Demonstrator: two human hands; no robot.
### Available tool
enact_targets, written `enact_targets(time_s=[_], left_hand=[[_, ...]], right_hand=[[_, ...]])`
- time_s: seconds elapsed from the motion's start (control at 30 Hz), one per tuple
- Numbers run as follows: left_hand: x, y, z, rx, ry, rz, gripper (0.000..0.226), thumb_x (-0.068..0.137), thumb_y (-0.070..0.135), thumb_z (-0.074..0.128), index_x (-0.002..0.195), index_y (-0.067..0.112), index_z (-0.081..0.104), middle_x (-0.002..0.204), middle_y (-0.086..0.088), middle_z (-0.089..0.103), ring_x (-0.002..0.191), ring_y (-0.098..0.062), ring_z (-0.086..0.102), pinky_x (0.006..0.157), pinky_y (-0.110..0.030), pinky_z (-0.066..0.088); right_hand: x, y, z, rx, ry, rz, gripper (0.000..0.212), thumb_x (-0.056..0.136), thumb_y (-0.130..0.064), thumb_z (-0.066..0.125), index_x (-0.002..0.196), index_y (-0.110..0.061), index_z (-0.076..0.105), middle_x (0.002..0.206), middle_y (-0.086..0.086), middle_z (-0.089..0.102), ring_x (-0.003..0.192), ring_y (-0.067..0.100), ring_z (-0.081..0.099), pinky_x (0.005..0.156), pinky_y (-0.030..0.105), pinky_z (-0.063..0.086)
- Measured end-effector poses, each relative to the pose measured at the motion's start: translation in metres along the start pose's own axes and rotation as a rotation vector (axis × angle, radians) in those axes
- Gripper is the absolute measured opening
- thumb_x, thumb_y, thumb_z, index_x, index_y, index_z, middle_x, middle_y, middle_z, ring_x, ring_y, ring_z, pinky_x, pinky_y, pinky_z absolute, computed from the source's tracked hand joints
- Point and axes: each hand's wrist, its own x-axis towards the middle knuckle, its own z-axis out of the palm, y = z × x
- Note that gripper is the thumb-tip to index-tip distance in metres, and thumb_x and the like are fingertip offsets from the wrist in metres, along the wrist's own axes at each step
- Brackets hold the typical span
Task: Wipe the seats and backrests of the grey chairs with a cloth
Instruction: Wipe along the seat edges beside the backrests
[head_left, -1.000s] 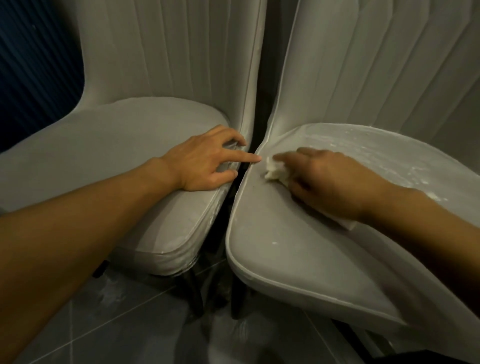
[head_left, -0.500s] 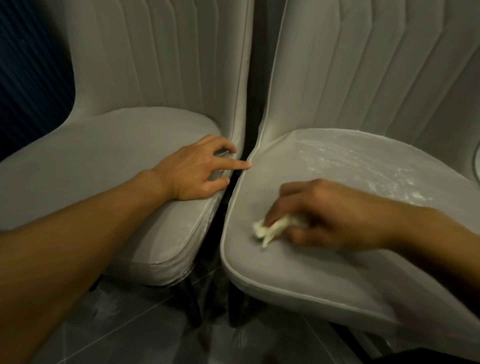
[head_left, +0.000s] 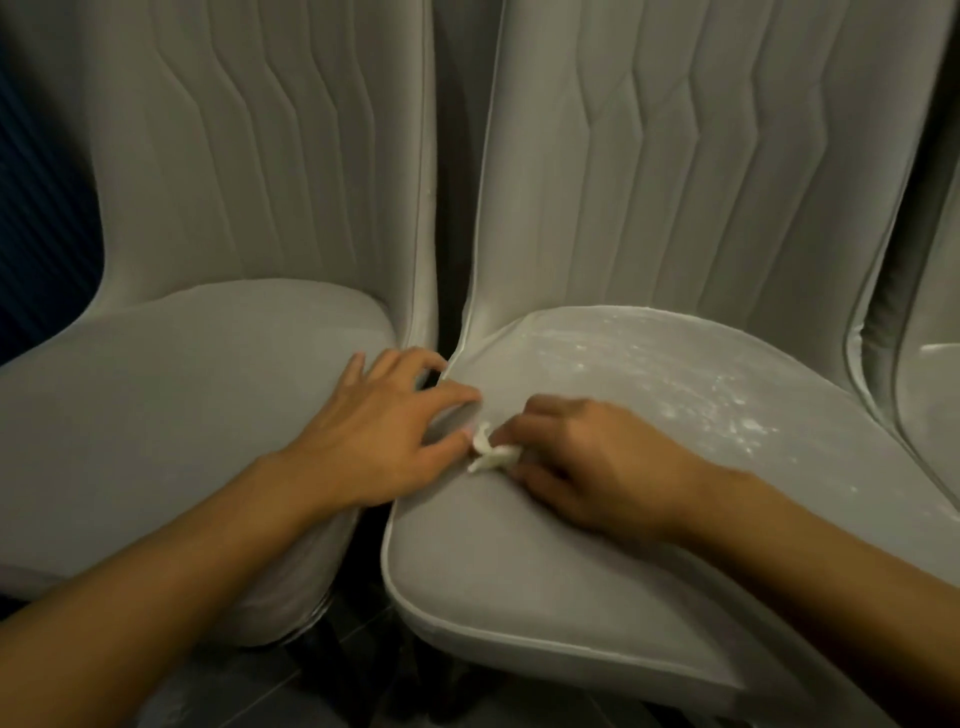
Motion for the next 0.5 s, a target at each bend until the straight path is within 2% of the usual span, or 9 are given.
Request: enact_targets(time_s=[0.07, 0.13, 0.2, 0.27, 0.33, 0.4, 0.5], left_hand=[[0.002, 0.007, 0.006, -0.008, -0.048, -0.021, 0.068, 0.085, 0.078, 0.020, 0.146, 0.053, 0.038, 0.151, 0.007, 0.030, 0.142, -0.018, 0.025, 0.117, -0.058, 0.023], [0.005, 0.008, 0.012, -0.037, -0.072, -0.034, 0.069, 0.085, 0.077, 0.018, 0.147, 0.055, 0.033, 0.152, 0.007, 0.028, 0.144, -0.017, 0.022, 0.118, -0.058, 0.021], [0.005, 0.009, 0.017, -0.096, -0.066, -0.050, 0.068, 0.086, 0.075, 0.017, 0.149, 0.055, 0.032, 0.153, 0.008, 0.027, 0.145, -0.016, 0.021, 0.119, -0.058, 0.019], [0.003, 0.009, 0.022, -0.107, -0.054, -0.043, 0.068, 0.087, 0.073, 0.014, 0.150, 0.054, 0.031, 0.154, 0.008, 0.027, 0.146, -0.015, 0.019, 0.120, -0.059, 0.016], [0.002, 0.009, 0.023, -0.110, -0.048, -0.037, 0.067, 0.088, 0.072, 0.014, 0.150, 0.054, 0.032, 0.154, 0.008, 0.026, 0.146, -0.015, 0.018, 0.120, -0.060, 0.014], [0.002, 0.009, 0.022, -0.130, -0.049, -0.044, 0.067, 0.088, 0.072, 0.015, 0.150, 0.054, 0.033, 0.154, 0.009, 0.026, 0.147, -0.014, 0.016, 0.121, -0.061, 0.012], [0.002, 0.011, 0.022, -0.161, -0.043, -0.053, 0.064, 0.088, 0.072, 0.020, 0.148, 0.055, 0.036, 0.152, 0.010, 0.028, 0.146, -0.012, 0.017, 0.122, -0.061, 0.009]], right_hand=[[-0.010, -0.004, -0.006, -0.056, -0.040, -0.013, 0.031, 0.097, -0.045, 0.044, 0.126, -0.038, 0.052, 0.110, -0.011, 0.056, 0.090, 0.014, 0.060, 0.076, 0.036, 0.053], [-0.012, 0.014, -0.011, -0.164, 0.002, 0.088, 0.030, 0.097, -0.048, 0.042, 0.123, -0.037, 0.052, 0.114, -0.010, 0.057, 0.095, 0.017, 0.061, 0.078, 0.040, 0.053], [-0.004, 0.047, -0.012, -0.243, 0.073, 0.283, 0.026, 0.097, -0.047, 0.043, 0.113, -0.031, 0.054, 0.113, -0.004, 0.060, 0.098, 0.025, 0.061, 0.078, 0.040, 0.051], [0.015, 0.084, -0.009, -0.153, 0.139, 0.520, 0.019, 0.097, -0.041, 0.046, 0.099, -0.024, 0.054, 0.108, 0.006, 0.063, 0.095, 0.031, 0.059, 0.075, 0.038, 0.047], [0.041, 0.112, -0.003, -0.089, 0.190, 0.645, 0.018, 0.097, -0.034, 0.045, 0.097, -0.020, 0.056, 0.106, 0.011, 0.066, 0.092, 0.033, 0.059, 0.075, 0.039, 0.048], [0.066, 0.123, 0.002, -0.068, 0.228, 0.650, 0.021, 0.097, -0.028, 0.046, 0.103, -0.015, 0.061, 0.108, 0.014, 0.067, 0.094, 0.035, 0.061, 0.077, 0.039, 0.048], [0.093, 0.116, 0.006, -0.042, 0.254, 0.565, 0.022, 0.095, -0.025, 0.050, 0.106, -0.013, 0.064, 0.108, 0.017, 0.069, 0.097, 0.039, 0.061, 0.078, 0.039, 0.047]])
